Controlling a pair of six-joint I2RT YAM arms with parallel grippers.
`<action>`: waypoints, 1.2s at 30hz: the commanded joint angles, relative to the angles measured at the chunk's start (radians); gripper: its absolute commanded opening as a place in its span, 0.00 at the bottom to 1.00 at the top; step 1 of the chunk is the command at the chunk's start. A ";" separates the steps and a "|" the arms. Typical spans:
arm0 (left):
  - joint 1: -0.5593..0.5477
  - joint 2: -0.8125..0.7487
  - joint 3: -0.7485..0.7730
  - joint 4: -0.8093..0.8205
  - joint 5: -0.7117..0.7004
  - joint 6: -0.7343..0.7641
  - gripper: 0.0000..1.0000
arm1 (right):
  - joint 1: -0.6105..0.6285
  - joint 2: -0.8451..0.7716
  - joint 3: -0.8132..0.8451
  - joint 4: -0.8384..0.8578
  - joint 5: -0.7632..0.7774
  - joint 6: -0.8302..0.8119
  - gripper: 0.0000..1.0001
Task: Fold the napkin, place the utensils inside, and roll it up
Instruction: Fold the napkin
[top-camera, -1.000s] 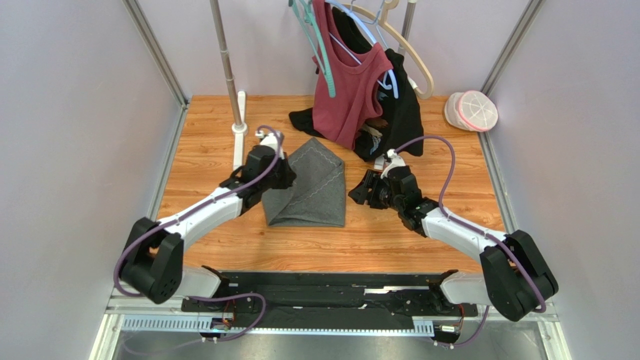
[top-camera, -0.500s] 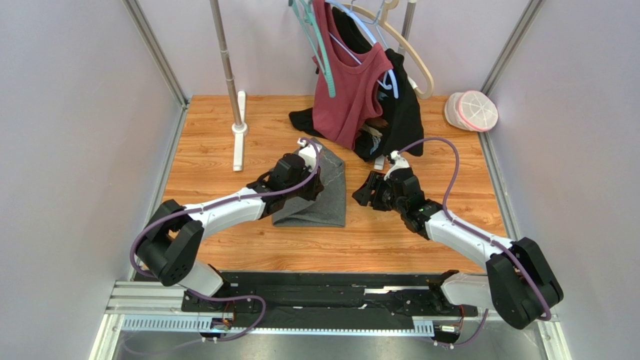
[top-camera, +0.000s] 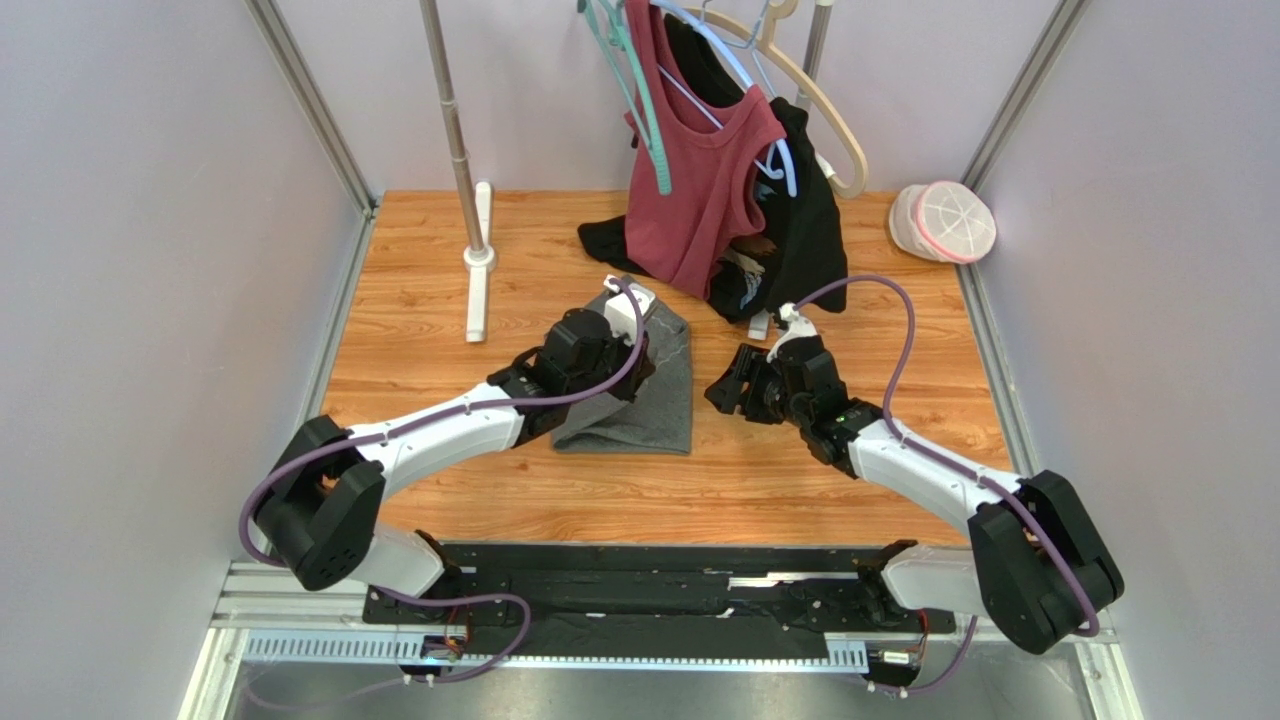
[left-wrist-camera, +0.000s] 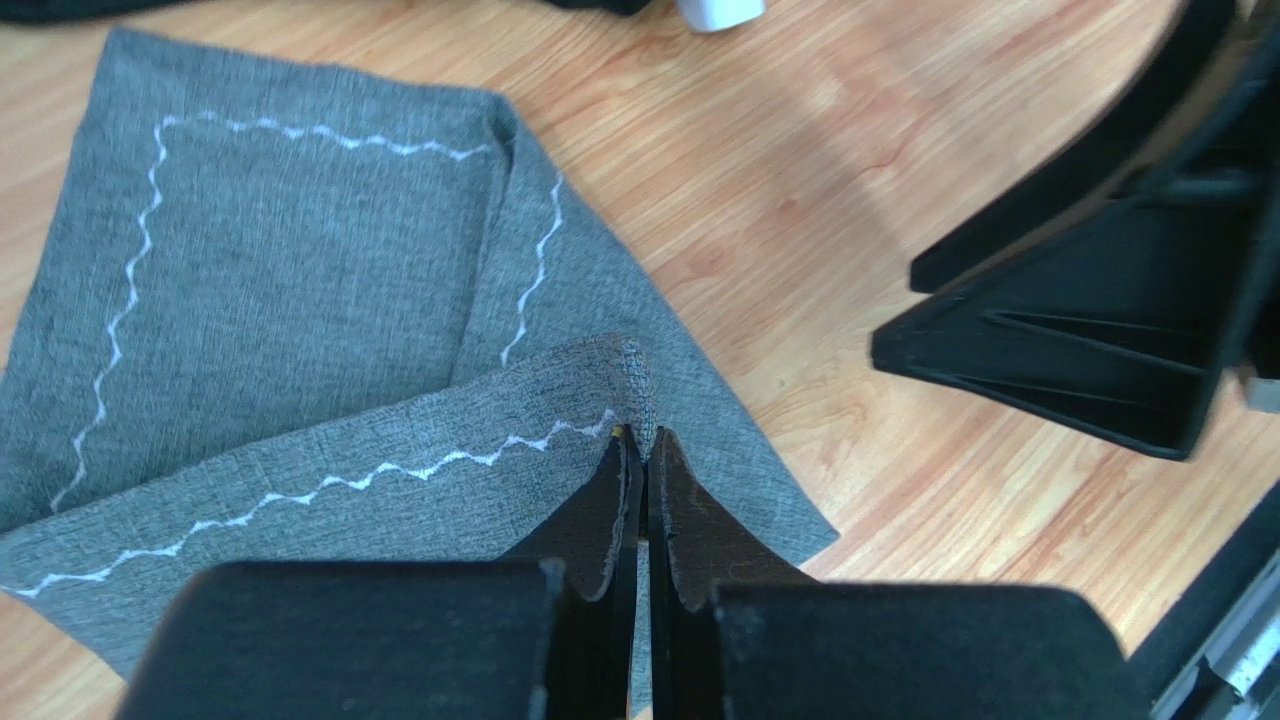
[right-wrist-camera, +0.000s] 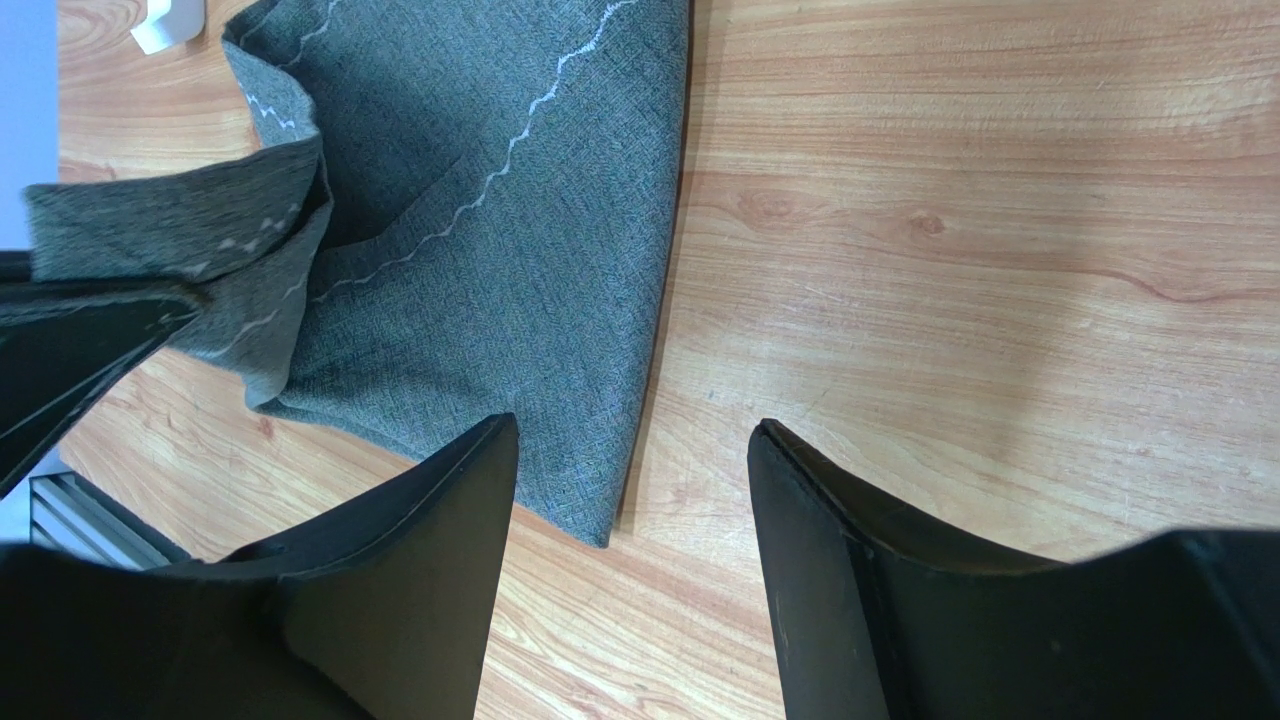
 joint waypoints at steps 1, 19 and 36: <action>-0.029 -0.049 -0.008 0.064 0.009 0.057 0.00 | -0.006 0.017 0.010 0.020 0.007 -0.011 0.62; -0.134 0.048 0.035 -0.076 -0.095 0.200 0.00 | -0.006 0.087 0.007 0.043 0.000 0.004 0.61; -0.198 0.185 0.091 -0.082 -0.059 0.189 0.00 | -0.005 0.095 0.000 0.020 0.018 0.001 0.61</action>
